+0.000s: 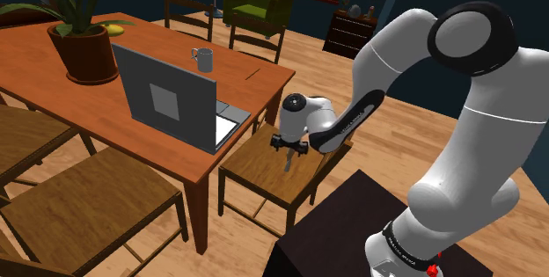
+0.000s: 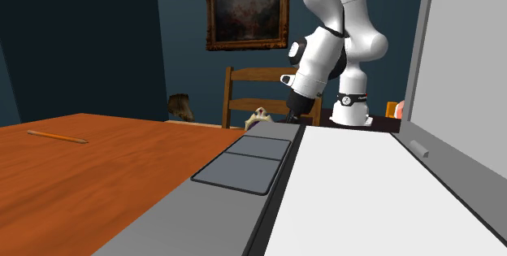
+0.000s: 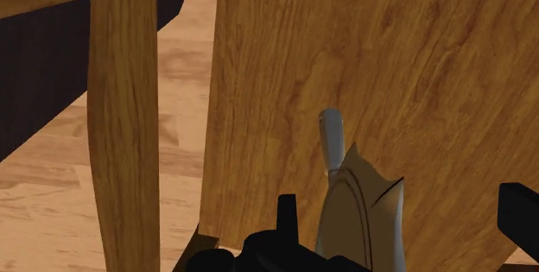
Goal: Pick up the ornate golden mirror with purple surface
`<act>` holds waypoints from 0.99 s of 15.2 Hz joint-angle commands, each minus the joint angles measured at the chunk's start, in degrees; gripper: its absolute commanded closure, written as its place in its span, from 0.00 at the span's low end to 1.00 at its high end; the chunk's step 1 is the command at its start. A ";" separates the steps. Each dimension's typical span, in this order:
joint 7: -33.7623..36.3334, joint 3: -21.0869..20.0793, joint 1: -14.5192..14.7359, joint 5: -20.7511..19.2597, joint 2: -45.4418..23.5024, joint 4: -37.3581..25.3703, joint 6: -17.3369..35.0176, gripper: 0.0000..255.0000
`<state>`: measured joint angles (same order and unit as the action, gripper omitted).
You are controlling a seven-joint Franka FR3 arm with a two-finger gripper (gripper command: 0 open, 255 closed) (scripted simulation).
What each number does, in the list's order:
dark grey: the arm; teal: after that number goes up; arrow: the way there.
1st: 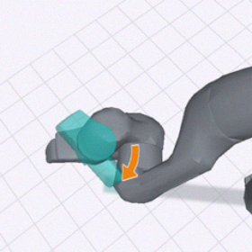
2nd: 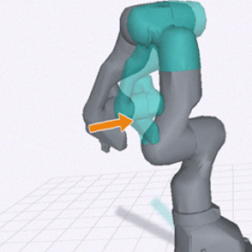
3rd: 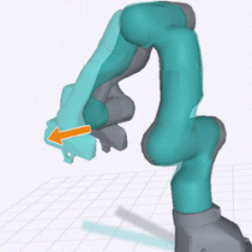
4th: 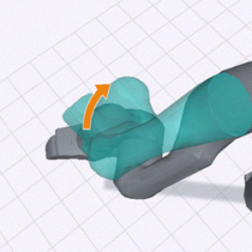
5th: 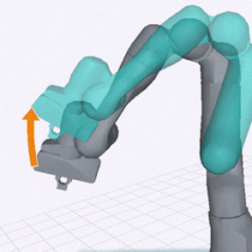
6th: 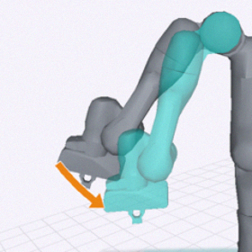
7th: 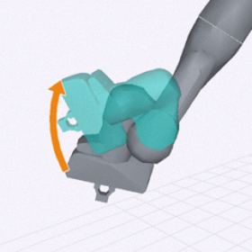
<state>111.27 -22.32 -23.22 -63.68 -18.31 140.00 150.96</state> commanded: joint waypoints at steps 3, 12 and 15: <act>3.70 1.72 1.13 -4.25 -3.51 -1.34 0.40 0.00; 4.16 1.64 1.50 -4.33 -3.94 -1.65 0.16 1.00; 2.70 1.27 0.80 -3.13 -2.61 -0.95 0.27 1.00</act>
<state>114.59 -21.03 -22.03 -67.31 -21.49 138.26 151.28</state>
